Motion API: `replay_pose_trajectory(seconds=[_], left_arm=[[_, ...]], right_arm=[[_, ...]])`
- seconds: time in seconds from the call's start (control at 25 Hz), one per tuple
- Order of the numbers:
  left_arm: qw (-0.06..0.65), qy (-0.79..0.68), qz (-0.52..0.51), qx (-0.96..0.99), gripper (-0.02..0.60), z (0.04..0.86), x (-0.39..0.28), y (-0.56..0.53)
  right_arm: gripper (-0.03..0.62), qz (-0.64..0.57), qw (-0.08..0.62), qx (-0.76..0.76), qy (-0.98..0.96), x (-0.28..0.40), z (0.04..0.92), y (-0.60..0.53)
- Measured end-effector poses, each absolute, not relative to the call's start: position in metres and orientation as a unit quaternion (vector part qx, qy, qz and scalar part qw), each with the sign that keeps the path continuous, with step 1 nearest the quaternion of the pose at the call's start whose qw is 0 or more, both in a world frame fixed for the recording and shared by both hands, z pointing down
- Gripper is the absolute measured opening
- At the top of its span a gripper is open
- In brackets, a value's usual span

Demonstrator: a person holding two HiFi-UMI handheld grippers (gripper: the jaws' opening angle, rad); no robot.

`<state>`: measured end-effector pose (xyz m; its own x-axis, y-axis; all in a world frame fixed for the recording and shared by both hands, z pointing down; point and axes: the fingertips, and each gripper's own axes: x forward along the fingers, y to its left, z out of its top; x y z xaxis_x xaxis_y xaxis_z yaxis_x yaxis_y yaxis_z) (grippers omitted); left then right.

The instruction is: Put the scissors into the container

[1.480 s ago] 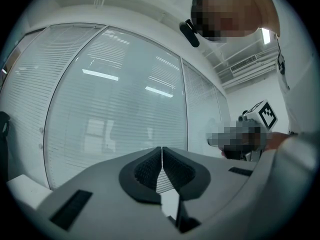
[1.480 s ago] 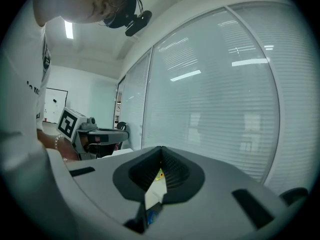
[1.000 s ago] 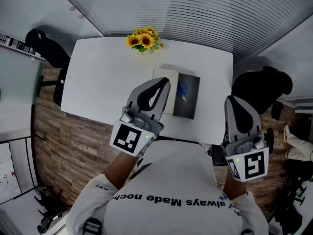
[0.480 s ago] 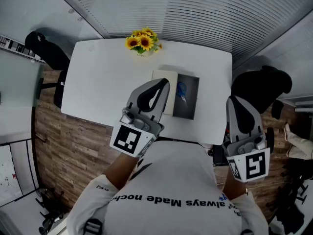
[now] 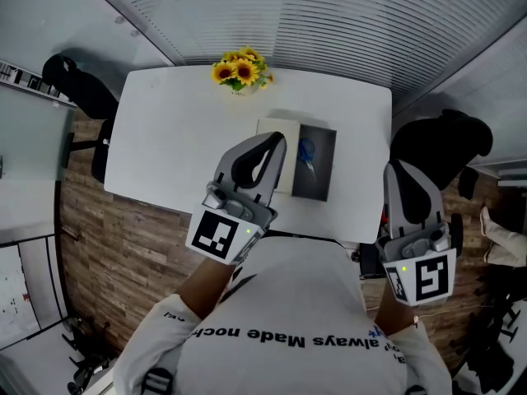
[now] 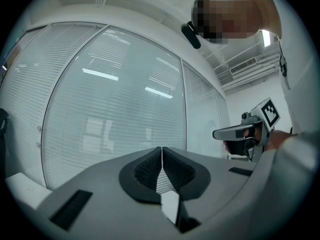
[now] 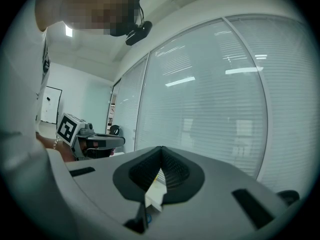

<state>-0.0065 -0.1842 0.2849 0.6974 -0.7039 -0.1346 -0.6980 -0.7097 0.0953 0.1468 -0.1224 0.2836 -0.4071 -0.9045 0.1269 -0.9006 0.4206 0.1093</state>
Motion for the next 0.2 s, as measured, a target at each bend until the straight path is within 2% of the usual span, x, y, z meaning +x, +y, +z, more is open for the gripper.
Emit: replay_pose_trajectory(seconds=[0.2], left_arm=[[0.019, -0.381, -0.084, 0.921, 0.025, 0.2849, -0.0055, -0.1849]], right_arm=[[0.006, -0.01, 0.081, 0.539, -0.838, 0.1491, 0.285, -0.1237]])
